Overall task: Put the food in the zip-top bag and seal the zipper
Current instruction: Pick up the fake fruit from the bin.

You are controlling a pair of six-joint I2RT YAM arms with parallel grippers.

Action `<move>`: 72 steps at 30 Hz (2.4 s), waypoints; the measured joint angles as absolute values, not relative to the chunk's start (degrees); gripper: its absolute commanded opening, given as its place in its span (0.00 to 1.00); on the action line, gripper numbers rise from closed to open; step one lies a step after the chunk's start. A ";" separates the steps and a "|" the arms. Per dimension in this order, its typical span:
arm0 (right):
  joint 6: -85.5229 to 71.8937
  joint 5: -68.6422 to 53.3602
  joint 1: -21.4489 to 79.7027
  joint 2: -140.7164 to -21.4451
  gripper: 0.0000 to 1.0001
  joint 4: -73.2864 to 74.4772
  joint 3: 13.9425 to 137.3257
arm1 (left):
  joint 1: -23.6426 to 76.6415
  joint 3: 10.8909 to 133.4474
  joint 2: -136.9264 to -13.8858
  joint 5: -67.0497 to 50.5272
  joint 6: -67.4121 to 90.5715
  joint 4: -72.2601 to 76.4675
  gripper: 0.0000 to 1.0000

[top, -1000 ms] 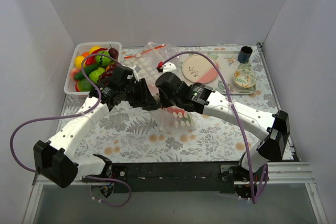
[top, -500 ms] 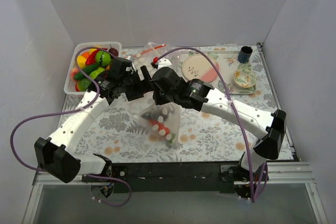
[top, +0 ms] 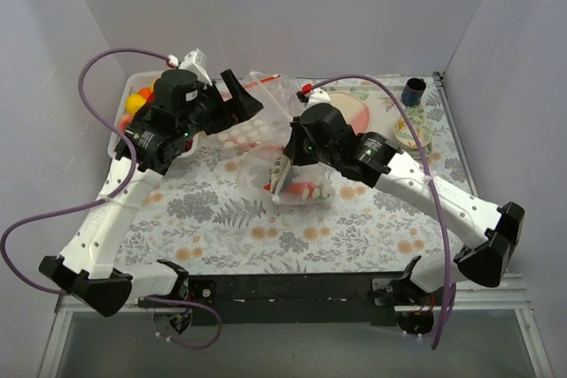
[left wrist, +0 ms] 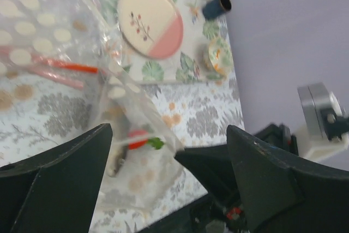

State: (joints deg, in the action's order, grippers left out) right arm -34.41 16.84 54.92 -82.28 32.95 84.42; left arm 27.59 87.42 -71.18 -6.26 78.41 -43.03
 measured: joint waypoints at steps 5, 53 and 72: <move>-33.21 16.34 55.59 -78.17 0.01 31.27 84.42 | 23.00 92.55 -74.06 3.40 75.18 -41.36 0.88; -25.26 0.86 54.02 -79.68 0.01 23.33 78.11 | -11.77 109.23 -121.60 11.40 57.65 -34.22 0.74; -25.28 -0.23 54.02 -81.06 0.01 23.40 78.13 | -9.67 107.77 -113.97 9.26 57.39 -31.03 0.84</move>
